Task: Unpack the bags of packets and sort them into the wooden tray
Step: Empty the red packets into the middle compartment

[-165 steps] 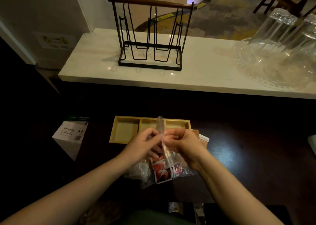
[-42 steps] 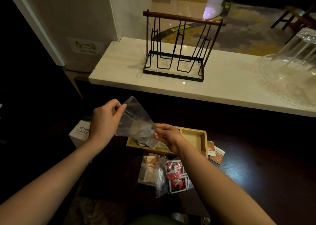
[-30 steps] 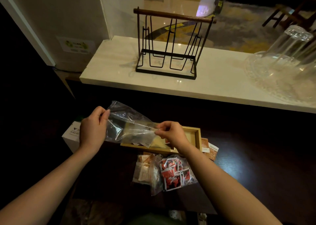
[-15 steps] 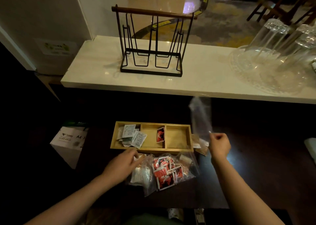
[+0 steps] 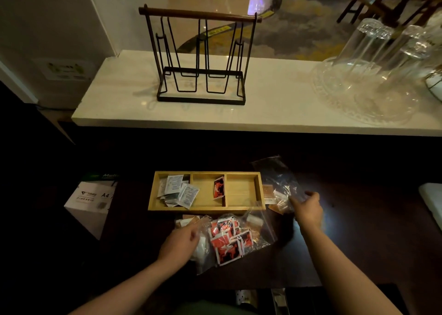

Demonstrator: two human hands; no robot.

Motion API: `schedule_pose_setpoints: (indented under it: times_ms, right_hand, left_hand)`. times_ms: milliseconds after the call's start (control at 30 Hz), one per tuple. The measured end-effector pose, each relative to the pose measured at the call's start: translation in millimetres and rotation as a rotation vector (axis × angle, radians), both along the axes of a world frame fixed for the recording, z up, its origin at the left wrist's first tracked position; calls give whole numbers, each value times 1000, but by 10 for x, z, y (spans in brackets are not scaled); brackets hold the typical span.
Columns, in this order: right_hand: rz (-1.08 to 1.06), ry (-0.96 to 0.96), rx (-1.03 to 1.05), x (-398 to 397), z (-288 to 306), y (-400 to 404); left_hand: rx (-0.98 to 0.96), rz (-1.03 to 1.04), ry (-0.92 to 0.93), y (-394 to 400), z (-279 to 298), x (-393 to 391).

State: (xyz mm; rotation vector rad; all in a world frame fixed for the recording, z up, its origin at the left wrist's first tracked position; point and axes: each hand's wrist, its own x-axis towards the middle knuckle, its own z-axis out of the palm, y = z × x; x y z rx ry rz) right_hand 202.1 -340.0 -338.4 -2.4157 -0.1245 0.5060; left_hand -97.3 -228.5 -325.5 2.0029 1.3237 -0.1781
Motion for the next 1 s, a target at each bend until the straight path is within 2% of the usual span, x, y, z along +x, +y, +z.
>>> schedule_pose_setpoints:
  times_ms: [67, 133, 233, 300, 433, 600, 733, 867, 1000]
  right_hand:
    - [47, -141, 3, -132, 136, -25]
    - [245, -163, 18, -266, 153, -36]
    - [667, 23, -97, -474, 81, -88]
    - [769, 104, -153, -547, 28, -122]
    - [772, 228, -139, -563, 61, -123]
    - [791, 573, 156, -730, 498, -16]
    - [779, 783, 293, -942, 706, 150]
    - [827, 738, 273, -1226, 711, 319]
    - [800, 682, 287, -1398, 723, 449]
  left_hand:
    - [-28, 36, -22, 26, -18, -5]
    - [-35, 52, -60, 52, -23, -24]
    - [-84, 104, -149, 99, -12, -33]
    - [-139, 144, -196, 116, 7, -24]
    - [-210, 202, -282, 107, 37, -4]
    - [-195, 187, -288, 104, 63, -3]
    - [-80, 142, -306, 57, 165, 39]
    - [-169, 143, -400, -25, 375, 166]
    - [-266, 244, -508, -30, 525, 201]
